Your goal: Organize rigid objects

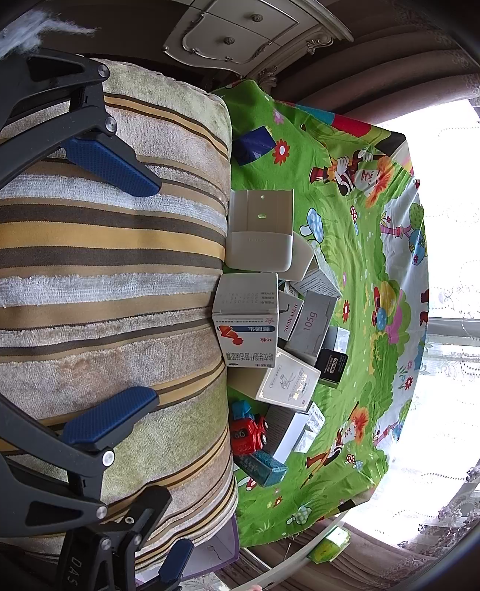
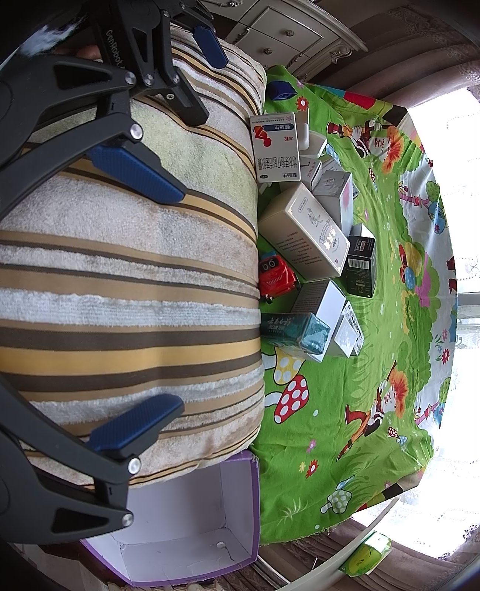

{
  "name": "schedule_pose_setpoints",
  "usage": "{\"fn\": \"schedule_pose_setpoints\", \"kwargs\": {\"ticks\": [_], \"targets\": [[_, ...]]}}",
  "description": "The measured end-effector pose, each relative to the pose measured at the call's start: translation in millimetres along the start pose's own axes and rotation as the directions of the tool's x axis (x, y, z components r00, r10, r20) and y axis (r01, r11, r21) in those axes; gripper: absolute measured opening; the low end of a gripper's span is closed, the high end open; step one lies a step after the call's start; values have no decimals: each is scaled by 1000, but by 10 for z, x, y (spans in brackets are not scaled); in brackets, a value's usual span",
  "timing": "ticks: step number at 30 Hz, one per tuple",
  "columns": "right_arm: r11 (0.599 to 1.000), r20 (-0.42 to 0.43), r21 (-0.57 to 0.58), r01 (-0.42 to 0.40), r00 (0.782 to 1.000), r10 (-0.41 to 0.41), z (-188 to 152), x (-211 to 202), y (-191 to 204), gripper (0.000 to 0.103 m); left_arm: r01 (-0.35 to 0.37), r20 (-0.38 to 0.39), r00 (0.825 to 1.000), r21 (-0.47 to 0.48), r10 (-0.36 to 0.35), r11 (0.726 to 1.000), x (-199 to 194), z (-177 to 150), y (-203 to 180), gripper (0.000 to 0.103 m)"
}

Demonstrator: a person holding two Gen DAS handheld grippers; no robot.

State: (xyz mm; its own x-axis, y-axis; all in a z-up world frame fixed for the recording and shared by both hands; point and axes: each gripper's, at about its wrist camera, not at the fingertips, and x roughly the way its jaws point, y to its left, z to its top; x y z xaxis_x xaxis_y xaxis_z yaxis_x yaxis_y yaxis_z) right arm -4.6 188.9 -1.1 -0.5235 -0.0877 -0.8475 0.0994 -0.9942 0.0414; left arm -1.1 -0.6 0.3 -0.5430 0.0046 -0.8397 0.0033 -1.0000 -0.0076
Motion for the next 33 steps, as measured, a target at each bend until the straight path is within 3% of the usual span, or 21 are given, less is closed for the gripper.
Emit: {"fn": "schedule_pose_setpoints", "kwargs": {"ticks": [33], "targets": [[1000, 31, 6, 2, 1000, -2, -34, -4, 2, 103, -17, 15, 1000, 11, 17, 1000, -26, -14, -22, 103]]}}
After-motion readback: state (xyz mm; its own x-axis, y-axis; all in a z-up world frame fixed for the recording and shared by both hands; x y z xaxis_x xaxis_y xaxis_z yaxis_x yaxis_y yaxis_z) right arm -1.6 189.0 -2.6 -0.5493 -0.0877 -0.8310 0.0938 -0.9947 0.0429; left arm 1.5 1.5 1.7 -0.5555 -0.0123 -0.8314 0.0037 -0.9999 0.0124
